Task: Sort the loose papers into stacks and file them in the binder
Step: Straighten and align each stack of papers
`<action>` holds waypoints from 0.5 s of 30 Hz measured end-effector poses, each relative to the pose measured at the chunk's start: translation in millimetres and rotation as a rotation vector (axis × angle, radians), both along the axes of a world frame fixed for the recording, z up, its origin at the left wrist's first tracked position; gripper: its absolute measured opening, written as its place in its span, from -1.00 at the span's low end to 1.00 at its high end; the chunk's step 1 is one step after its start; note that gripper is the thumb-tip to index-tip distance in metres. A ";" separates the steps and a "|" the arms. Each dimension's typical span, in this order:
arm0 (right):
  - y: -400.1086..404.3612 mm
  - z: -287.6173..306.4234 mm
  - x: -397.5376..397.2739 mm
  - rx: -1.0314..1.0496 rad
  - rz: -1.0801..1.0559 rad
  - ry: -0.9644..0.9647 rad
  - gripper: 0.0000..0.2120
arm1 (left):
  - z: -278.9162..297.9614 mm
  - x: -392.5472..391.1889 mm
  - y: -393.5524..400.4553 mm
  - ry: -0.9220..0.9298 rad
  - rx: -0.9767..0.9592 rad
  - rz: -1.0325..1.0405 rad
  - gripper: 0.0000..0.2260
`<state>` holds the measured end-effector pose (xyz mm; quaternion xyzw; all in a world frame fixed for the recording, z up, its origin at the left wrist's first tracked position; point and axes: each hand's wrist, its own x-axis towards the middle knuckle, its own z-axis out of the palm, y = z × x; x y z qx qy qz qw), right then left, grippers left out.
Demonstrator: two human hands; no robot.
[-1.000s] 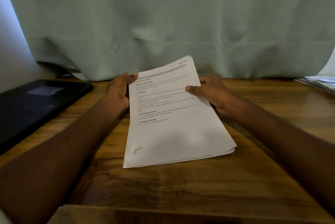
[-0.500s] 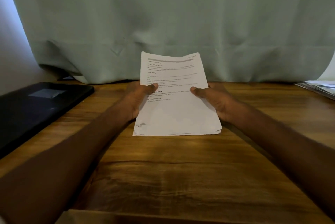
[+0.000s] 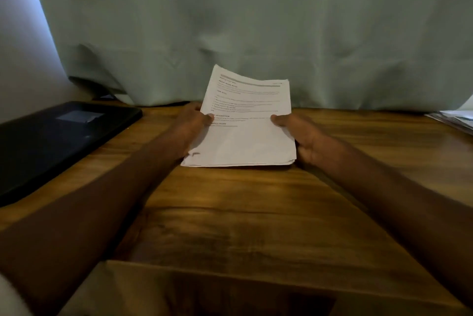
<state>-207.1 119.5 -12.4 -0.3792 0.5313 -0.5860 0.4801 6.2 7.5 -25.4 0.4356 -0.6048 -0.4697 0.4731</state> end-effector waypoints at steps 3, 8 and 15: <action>-3.4 -4.5 16.8 -0.059 -0.020 0.119 -0.66 | -4.2 33.7 9.2 -0.096 -0.101 0.180 -0.66; -2.7 -4.5 73.2 -0.227 0.031 0.400 -0.30 | -4.0 118.1 22.1 -0.135 -0.191 0.314 -0.64; -0.1 -24.0 132.6 -0.262 0.114 0.949 -0.53 | -4.5 171.9 23.9 -0.716 -0.290 0.370 -0.68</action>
